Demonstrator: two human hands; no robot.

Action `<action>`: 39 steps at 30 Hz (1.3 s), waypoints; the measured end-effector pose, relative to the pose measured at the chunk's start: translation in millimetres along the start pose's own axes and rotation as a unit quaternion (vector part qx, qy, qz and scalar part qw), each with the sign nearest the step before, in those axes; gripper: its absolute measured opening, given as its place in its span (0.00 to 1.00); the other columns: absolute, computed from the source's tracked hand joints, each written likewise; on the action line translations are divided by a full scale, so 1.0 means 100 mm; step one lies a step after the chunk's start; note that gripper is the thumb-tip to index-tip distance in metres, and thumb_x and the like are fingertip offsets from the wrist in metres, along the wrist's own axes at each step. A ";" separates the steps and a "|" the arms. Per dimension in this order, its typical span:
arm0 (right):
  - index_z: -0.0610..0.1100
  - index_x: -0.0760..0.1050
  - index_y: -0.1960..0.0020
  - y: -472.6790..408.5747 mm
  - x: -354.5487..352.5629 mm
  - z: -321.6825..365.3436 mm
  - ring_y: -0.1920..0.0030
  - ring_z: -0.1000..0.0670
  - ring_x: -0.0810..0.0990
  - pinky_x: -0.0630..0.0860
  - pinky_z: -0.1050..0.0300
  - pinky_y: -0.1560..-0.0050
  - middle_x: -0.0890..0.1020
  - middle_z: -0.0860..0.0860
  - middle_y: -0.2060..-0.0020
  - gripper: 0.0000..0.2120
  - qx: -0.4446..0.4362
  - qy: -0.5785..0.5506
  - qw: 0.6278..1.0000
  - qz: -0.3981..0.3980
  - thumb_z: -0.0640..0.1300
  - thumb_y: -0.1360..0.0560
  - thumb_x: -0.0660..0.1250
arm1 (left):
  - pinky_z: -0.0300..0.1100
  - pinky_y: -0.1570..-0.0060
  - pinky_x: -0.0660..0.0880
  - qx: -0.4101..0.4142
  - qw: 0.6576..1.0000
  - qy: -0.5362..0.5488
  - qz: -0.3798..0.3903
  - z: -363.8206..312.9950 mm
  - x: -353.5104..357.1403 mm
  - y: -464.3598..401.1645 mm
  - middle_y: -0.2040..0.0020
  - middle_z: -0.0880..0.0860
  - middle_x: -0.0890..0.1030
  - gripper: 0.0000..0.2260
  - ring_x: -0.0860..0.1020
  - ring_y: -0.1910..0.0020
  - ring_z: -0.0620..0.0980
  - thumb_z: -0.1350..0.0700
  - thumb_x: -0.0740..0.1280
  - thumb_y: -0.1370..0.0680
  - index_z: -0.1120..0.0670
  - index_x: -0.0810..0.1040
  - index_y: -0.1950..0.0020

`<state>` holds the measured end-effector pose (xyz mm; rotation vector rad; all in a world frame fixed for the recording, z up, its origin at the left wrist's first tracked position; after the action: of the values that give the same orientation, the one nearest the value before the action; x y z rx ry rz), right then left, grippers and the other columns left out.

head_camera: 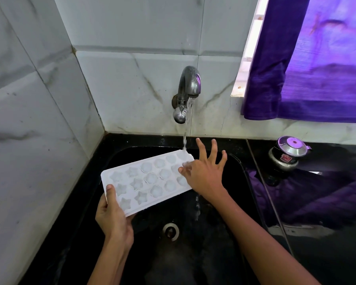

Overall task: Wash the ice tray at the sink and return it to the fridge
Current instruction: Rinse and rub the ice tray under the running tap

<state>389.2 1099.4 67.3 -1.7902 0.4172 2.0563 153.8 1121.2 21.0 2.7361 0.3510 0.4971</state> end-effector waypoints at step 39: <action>0.60 0.76 0.41 0.11 0.31 -0.27 0.27 0.43 0.32 0.37 0.42 0.31 0.44 0.53 0.23 0.16 -0.142 -0.018 0.989 0.046 0.62 0.26 0.62 | 0.39 0.75 0.77 -0.033 0.999 -0.032 -0.001 0.11 0.03 -0.38 0.55 0.52 0.83 0.08 0.83 0.67 0.45 0.48 0.64 0.22 0.51 0.79 0.53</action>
<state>404.2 1080.4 32.5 -1.9196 0.2073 2.3049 154.2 1153.4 -2.0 2.6808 0.3146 0.4115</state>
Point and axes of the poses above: each hand's wrist, its own y-axis away from the middle knuckle, its own x-axis out of the palm, z = x × y, the point moved 7 cm from there along -y, towards the middle knuckle
